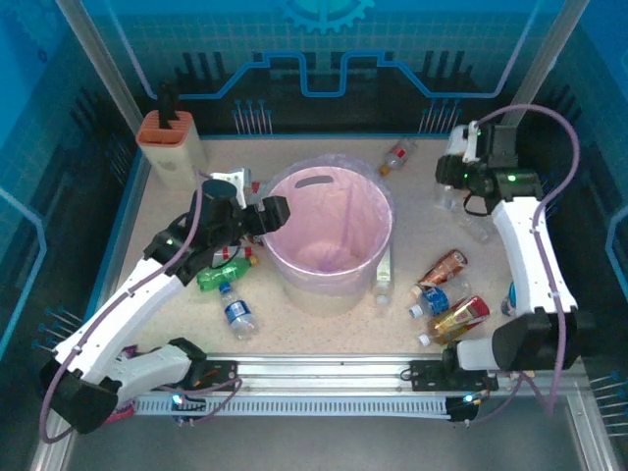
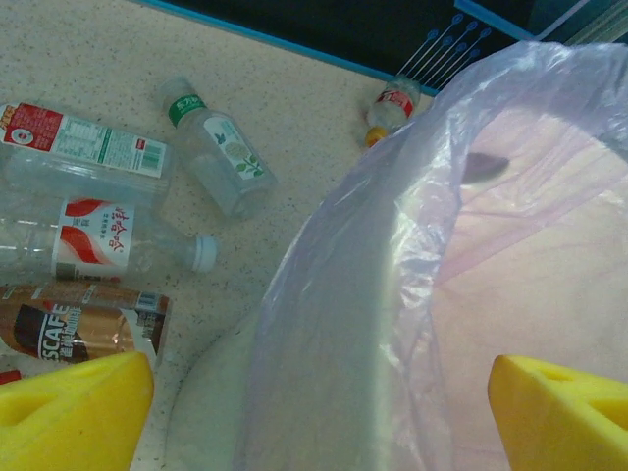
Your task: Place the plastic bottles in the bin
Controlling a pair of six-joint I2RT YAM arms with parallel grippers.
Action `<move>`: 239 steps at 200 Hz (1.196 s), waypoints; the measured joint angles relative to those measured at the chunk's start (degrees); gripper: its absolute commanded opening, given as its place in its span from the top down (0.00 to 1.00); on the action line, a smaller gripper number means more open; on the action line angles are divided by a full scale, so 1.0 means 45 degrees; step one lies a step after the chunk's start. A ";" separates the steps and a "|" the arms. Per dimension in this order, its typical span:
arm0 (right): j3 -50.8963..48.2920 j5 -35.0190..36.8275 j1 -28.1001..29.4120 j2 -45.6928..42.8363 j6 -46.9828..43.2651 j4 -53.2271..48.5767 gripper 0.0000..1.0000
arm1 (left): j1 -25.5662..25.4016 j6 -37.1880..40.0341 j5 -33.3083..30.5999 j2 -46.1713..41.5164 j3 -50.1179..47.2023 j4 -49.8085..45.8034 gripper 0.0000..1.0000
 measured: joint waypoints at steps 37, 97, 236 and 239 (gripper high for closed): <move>0.2739 -0.0641 0.2322 -0.0588 -0.0369 -0.1117 0.48 | 0.0000 0.0087 -0.0058 0.0253 0.0000 0.0248 0.10; 0.4201 -0.0238 0.7805 0.0068 -0.0777 -0.2492 0.48 | -0.0015 0.0180 -0.0058 0.0418 0.0005 0.0525 0.11; 0.1326 0.0797 1.0836 0.4571 -0.0704 -0.3249 0.39 | -0.0073 0.0189 -0.0427 0.0452 0.0005 0.0607 0.11; 0.1234 0.0777 1.0826 0.4614 -0.0675 -0.3167 0.38 | -0.0073 0.0189 -0.0442 0.0452 0.0005 0.0607 0.11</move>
